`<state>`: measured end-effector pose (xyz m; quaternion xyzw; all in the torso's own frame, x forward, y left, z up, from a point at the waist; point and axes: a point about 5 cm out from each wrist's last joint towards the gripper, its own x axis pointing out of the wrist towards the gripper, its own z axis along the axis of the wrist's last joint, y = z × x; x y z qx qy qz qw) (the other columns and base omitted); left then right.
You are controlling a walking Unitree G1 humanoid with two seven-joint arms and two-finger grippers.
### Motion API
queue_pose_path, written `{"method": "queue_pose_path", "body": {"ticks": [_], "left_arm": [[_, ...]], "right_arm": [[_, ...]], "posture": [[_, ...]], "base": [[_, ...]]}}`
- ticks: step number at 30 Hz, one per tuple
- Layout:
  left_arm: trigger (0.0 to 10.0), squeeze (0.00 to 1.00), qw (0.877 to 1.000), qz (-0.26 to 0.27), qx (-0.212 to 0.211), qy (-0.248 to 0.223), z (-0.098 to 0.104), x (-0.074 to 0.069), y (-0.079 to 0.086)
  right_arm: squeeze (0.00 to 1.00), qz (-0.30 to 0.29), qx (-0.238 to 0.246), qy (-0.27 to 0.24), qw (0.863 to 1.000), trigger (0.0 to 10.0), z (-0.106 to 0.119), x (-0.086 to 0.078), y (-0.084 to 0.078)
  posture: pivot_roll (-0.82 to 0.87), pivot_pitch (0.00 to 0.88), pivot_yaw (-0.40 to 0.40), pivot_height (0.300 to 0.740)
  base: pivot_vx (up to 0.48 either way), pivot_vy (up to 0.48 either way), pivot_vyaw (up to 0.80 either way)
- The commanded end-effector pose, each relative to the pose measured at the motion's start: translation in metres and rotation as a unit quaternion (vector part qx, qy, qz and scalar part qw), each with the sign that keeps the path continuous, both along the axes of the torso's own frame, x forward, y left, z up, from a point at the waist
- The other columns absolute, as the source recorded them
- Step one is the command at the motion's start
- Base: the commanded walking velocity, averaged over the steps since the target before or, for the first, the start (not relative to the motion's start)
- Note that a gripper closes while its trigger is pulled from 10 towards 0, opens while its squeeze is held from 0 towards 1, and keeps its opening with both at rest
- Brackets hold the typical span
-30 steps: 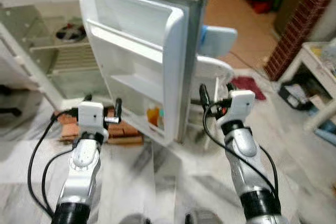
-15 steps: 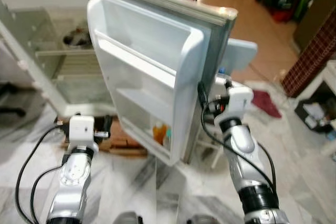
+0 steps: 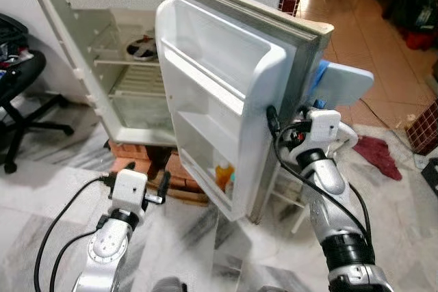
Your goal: Restocking fridge
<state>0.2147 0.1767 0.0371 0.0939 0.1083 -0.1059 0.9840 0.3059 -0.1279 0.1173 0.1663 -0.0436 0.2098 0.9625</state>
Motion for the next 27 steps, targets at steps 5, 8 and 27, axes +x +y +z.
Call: {"method": "queue_pose_path", "body": {"ticks": [5, 8, 27], "left_arm": [[10.0, 0.00, 1.000, 0.029, 0.009, 0.006, 0.001, -0.018, 0.013], [10.0, 0.00, 0.999, 0.041, 0.010, 0.008, 0.000, -0.023, 0.018], [10.0, 0.00, 0.996, 0.083, 0.022, -0.015, 0.009, -0.027, 0.026]], "right_arm": [[0.00, 0.265, 0.058, -0.013, 0.962, 10.0, 0.022, -0.030, 0.042], [0.00, 0.292, 0.057, 0.002, 0.955, 10.0, 0.017, -0.034, 0.039], [0.00, 0.409, -0.038, 0.125, 0.903, 10.0, -0.026, -0.058, 0.009]], "posture": [[0.03, 0.030, -0.020, 0.740], [0.03, 0.033, -0.025, 0.740], [0.07, 0.041, -0.050, 0.740]], "base": [[0.000, 0.000, 0.00], [0.000, 0.000, 0.00], [0.000, 0.000, 0.00]]}}
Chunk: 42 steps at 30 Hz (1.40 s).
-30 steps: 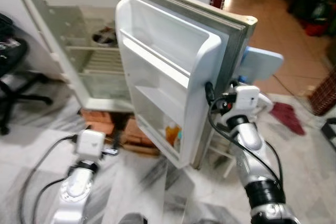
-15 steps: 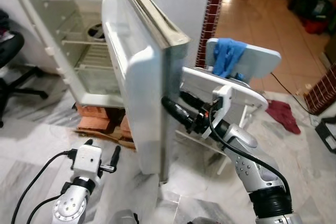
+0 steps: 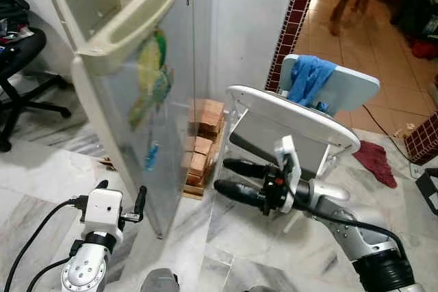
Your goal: Restocking fridge
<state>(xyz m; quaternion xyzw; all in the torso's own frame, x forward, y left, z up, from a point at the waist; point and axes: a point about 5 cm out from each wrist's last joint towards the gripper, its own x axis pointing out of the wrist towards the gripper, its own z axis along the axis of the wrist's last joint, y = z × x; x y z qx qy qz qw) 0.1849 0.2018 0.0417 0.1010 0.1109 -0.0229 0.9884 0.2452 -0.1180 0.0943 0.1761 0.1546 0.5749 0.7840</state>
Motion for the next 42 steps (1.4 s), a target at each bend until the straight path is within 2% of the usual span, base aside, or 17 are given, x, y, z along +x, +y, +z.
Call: {"method": "queue_pose_path", "body": {"ticks": [1, 2, 4, 7, 8, 9, 13, 14, 16, 17, 18, 24, 25, 26, 30, 36, 42], "left_arm": [[10.0, 0.00, 0.999, 0.006, 0.027, -0.016, 0.008, 0.007, 0.001], [10.0, 0.00, 0.999, 0.006, 0.027, -0.016, 0.008, 0.007, 0.001], [10.0, 0.00, 0.998, 0.006, 0.045, -0.034, 0.015, 0.015, 0.000], [10.0, 0.00, 0.997, 0.009, 0.055, -0.061, 0.025, 0.022, -0.002], [10.0, 0.00, 0.996, 0.017, 0.045, -0.073, 0.030, 0.029, -0.003], [10.0, 0.00, 0.996, 0.017, 0.045, -0.073, 0.030, 0.029, -0.003], [10.0, 0.00, 0.996, -0.024, 0.033, -0.080, 0.033, 0.042, -0.013], [10.0, 0.00, 0.996, -0.024, 0.033, -0.080, 0.033, 0.042, -0.013], [10.0, 0.00, 0.995, -0.032, 0.042, -0.087, 0.035, 0.046, -0.014], [10.0, 0.00, 0.995, -0.023, 0.036, -0.091, 0.039, 0.050, -0.013], [10.0, 0.00, 0.995, -0.023, 0.036, -0.091, 0.039, 0.050, -0.013], [10.0, 0.00, 0.996, -0.017, 0.005, -0.082, 0.037, 0.049, -0.018], [10.0, 0.00, 0.997, -0.018, 0.000, -0.081, 0.036, 0.049, -0.019], [10.0, 0.00, 0.997, -0.018, 0.000, -0.081, 0.036, 0.049, -0.019], [10.0, 0.00, 0.996, -0.018, -0.012, -0.082, 0.037, 0.060, -0.020], [10.0, 0.00, 0.995, -0.011, -0.018, -0.101, 0.045, 0.071, -0.022], [10.0, 0.00, 0.994, -0.026, -0.028, -0.098, 0.042, 0.071, -0.029]], "right_arm": [[0.00, -0.071, -0.047, -0.026, 0.996, 10.0, -0.009, 0.012, -0.003], [0.00, -0.071, -0.047, -0.026, 0.996, 10.0, -0.009, 0.012, -0.003], [0.00, -0.137, -0.056, -0.049, 0.988, 10.0, -0.009, 0.021, -0.006], [0.00, -0.182, -0.056, -0.066, 0.979, 10.0, -0.006, 0.024, -0.007], [0.00, -0.231, -0.057, -0.083, 0.968, 10.0, -0.003, 0.028, -0.011], [0.00, -0.231, -0.057, -0.083, 0.968, 10.0, -0.003, 0.028, -0.011], [0.00, -0.309, -0.060, -0.115, 0.942, 10.0, 0.001, 0.030, -0.011], [0.00, -0.309, -0.060, -0.115, 0.942, 10.0, 0.001, 0.030, -0.011], [0.00, -0.336, -0.071, -0.132, 0.930, 10.0, 0.001, 0.029, -0.011], [0.00, -0.367, -0.093, -0.136, 0.916, 10.0, -0.001, 0.029, -0.012], [0.00, -0.367, -0.093, -0.136, 0.916, 10.0, -0.001, 0.029, -0.012], [0.00, -0.445, -0.111, -0.152, 0.875, 10.0, -0.001, 0.025, -0.027], [0.00, -0.471, -0.123, -0.156, 0.860, 10.0, -0.001, 0.026, -0.034], [0.00, -0.471, -0.123, -0.156, 0.860, 10.0, -0.001, 0.026, -0.034], [0.00, -0.505, -0.136, -0.160, 0.837, 10.0, -0.001, 0.028, -0.040], [0.00, -0.531, -0.137, -0.159, 0.821, 10.0, 0.000, 0.027, -0.042], [0.00, -0.530, -0.132, -0.149, 0.824, 10.0, 0.000, 0.029, -0.038]], "posture": [[0.06, 0.047, -0.047, 0.740], [0.06, 0.047, -0.047, 0.740], [0.04, 0.053, -0.044, 0.740], [0.03, 0.062, -0.037, 0.740], [0.03, 0.065, -0.033, 0.740], [0.03, 0.065, -0.033, 0.740], [0.00, 0.063, -0.030, 0.740], [0.00, 0.063, -0.030, 0.740], [-0.01, 0.064, -0.030, 0.740], [-0.01, 0.059, -0.030, 0.740], [-0.01, 0.059, -0.030, 0.740], [-0.03, 0.029, -0.009, 0.740], [-0.04, 0.021, -0.002, 0.740], [-0.04, 0.021, -0.002, 0.740], [-0.05, 0.010, -0.002, 0.740], [-0.06, 0.007, -0.011, 0.740], [-0.07, 0.000, -0.009, 0.740]], "base": [[0.000, 0.000, 0.00], [0.000, 0.000, 0.00], [0.000, 0.000, 0.00], [0.000, 0.121, 0.00], [0.000, 0.480, 0.00], [0.000, 0.480, 0.00], [0.000, 0.479, 0.00], [0.000, 0.476, 0.00], [0.000, 0.476, 0.00], [0.000, 0.476, 0.00], [0.000, 0.476, 0.00], [0.000, 0.473, 0.00], [0.000, 0.472, 0.00], [0.000, 0.472, 0.00], [0.000, 0.468, 0.00], [0.000, 0.461, 0.00], [0.000, 0.461, 0.00]]}}
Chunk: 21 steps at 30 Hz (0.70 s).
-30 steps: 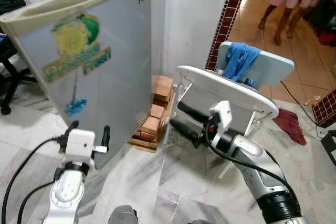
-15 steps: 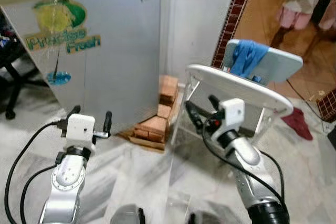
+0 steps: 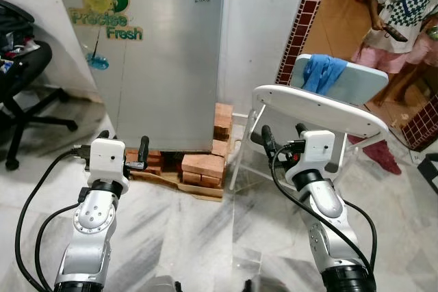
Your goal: Restocking fridge
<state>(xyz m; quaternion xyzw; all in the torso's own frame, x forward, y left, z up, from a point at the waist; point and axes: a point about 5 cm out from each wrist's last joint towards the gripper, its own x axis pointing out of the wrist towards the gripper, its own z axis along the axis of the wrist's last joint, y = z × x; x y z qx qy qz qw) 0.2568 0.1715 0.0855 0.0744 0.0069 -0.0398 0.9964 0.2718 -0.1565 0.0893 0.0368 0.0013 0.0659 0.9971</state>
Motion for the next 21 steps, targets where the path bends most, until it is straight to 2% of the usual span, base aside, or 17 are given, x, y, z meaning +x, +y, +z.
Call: {"method": "queue_pose_path", "body": {"ticks": [1, 3, 5, 6, 7, 8, 10, 12, 15, 18, 21], "left_arm": [[10.0, 0.00, 1.000, -0.006, 0.003, 0.001, -0.001, -0.001, 0.000], [10.0, 0.00, 1.000, -0.004, 0.001, -0.001, 0.000, 0.001, 0.000], [10.0, 0.00, 1.000, -0.002, 0.000, -0.003, 0.001, 0.002, 0.001], [10.0, 0.00, 1.000, 0.002, -0.002, -0.004, 0.002, 0.003, 0.002], [10.0, 0.00, 1.000, 0.004, -0.005, -0.006, 0.003, 0.004, 0.003], [10.0, 0.00, 1.000, 0.005, -0.005, -0.006, 0.003, 0.004, 0.004], [10.0, 0.00, 1.000, 0.009, 0.000, -0.010, 0.002, 0.004, 0.006], [10.0, 0.00, 1.000, 0.013, -0.006, -0.009, 0.001, 0.005, 0.006], [10.0, 0.00, 1.000, 0.008, -0.016, -0.009, 0.002, 0.006, 0.006], [10.0, 0.00, 1.000, 0.007, -0.012, -0.022, 0.005, 0.009, 0.006], [10.0, 0.00, 1.000, 0.001, 0.000, -0.030, 0.008, 0.011, 0.005]], "right_arm": [[0.00, -0.008, -0.007, -0.010, 1.000, 10.0, 0.006, 0.003, 0.000], [0.00, -0.018, -0.030, -0.009, 0.999, 10.0, 0.005, 0.004, -0.003], [0.00, -0.034, -0.026, -0.004, 0.999, 10.0, 0.003, 0.004, -0.006], [0.00, -0.050, 0.010, 0.008, 0.999, 10.0, 0.000, 0.004, -0.009], [0.00, -0.056, 0.026, 0.010, 0.998, 10.0, 0.000, 0.004, -0.010], [0.00, -0.063, 0.001, -0.003, 0.998, 10.0, 0.002, 0.004, -0.011], [0.00, -0.057, -0.015, -0.007, 0.998, 10.0, 0.003, 0.004, -0.010], [0.00, -0.035, 0.005, 0.005, 0.999, 10.0, 0.001, 0.003, -0.006], [0.00, -0.044, -0.007, 0.010, 0.999, 10.0, 0.000, 0.004, -0.005], [0.00, -0.032, 0.014, 0.006, 0.999, 10.0, 0.002, 0.006, -0.003], [0.00, -0.040, 0.001, 0.003, 0.999, 10.0, 0.002, 0.009, -0.006]], "posture": [[-0.07, 0.004, -0.008, 0.740], [-0.07, 0.005, -0.008, 0.740], [-0.07, 0.005, -0.007, 0.740], [-0.07, 0.009, -0.006, 0.740], [-0.07, 0.010, -0.006, 0.740], [-0.07, 0.010, -0.005, 0.740], [-0.07, 0.009, -0.004, 0.740], [-0.07, 0.009, -0.005, 0.740], [-0.07, 0.006, -0.005, 0.740], [-0.07, 0.006, -0.002, 0.740], [-0.06, 0.006, 0.006, 0.740]], "base": [[0.000, 0.469, 0.00], [0.000, 0.469, 0.00], [0.000, 0.469, 0.00], [0.000, 0.469, 0.00], [0.000, 0.476, 0.00], [0.000, 0.476, 0.00], [0.000, 0.476, 0.00], [0.000, 0.476, 0.00], [0.000, 0.480, 0.00], [0.000, 0.480, 0.00], [0.000, 0.480, 0.00]]}}
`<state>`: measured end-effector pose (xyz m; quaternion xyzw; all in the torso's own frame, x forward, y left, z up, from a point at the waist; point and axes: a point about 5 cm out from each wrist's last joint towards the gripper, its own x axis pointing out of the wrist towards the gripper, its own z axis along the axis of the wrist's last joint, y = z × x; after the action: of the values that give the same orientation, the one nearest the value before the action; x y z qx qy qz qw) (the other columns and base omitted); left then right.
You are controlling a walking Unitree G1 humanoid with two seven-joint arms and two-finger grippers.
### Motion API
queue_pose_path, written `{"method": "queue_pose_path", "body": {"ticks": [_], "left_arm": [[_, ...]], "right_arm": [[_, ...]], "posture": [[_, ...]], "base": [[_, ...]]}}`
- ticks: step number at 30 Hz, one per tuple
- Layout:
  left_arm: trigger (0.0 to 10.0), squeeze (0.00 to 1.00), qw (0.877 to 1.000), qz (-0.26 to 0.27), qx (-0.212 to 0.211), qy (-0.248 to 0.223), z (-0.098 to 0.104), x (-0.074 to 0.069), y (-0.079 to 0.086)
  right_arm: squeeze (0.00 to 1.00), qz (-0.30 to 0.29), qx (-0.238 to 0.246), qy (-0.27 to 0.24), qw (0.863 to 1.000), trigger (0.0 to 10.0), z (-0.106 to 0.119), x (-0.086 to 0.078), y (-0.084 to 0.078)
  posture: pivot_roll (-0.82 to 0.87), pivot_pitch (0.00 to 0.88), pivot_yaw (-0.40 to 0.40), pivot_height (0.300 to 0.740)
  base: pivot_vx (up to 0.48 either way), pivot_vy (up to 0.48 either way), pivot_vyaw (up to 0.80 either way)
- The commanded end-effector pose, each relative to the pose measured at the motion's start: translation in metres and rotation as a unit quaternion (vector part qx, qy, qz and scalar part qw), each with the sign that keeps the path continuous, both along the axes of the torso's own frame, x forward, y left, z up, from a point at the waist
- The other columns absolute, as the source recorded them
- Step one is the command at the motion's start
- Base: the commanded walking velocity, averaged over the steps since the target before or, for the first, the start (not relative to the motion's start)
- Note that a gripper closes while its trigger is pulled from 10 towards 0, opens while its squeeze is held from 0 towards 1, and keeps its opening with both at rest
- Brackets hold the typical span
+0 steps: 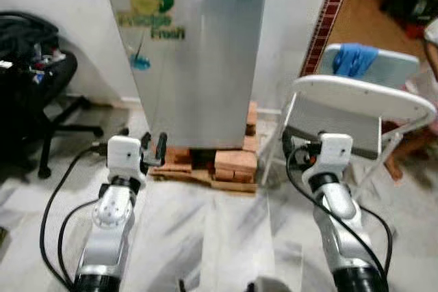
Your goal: Restocking fridge
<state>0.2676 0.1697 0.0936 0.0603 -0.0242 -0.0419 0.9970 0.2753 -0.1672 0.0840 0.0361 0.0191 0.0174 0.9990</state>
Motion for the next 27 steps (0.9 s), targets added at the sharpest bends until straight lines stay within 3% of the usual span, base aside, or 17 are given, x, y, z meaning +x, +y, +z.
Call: {"method": "queue_pose_path", "body": {"ticks": [1, 5, 12, 27], "left_arm": [[10.0, 0.00, 1.000, 0.005, 0.015, 0.001, -0.0003, -0.0001, 0.0065], [10.0, 0.00, 1.000, -0.012, -0.003, 0.004, 0.0015, -0.0016, -0.0013], [10.0, 0.00, 1.000, -0.012, -0.010, 0.007, 0.0004, -0.0003, 0.0005], [10.0, 0.00, 0.999, -0.028, -0.013, 0.010, 0.0000, -0.0028, 0.0013]], "right_arm": [[0.00, 0.008, 0.002, -0.017, 1.000, 10.0, 0.0078, 0.0057, 0.0051], [0.00, 0.007, 0.009, -0.022, 1.000, 10.0, 0.0122, 0.0092, 0.0037], [0.00, 0.007, 0.005, -0.023, 1.000, 10.0, 0.0150, 0.0117, 0.0070], [0.00, 0.004, 0.010, -0.026, 1.000, 10.0, 0.0141, 0.0077, 0.0034]], "posture": [[-0.06, 0.006, 0.006, 0.740], [-0.05, 0.012, 0.023, 0.740], [-0.07, 0.031, 0.032, 0.740], [-0.07, 0.027, 0.019, 0.740]], "base": [[0.000, 0.480, 0.00], [0.000, 0.480, 0.00], [0.000, 0.480, 0.00], [0.000, 0.480, -0.78]]}}
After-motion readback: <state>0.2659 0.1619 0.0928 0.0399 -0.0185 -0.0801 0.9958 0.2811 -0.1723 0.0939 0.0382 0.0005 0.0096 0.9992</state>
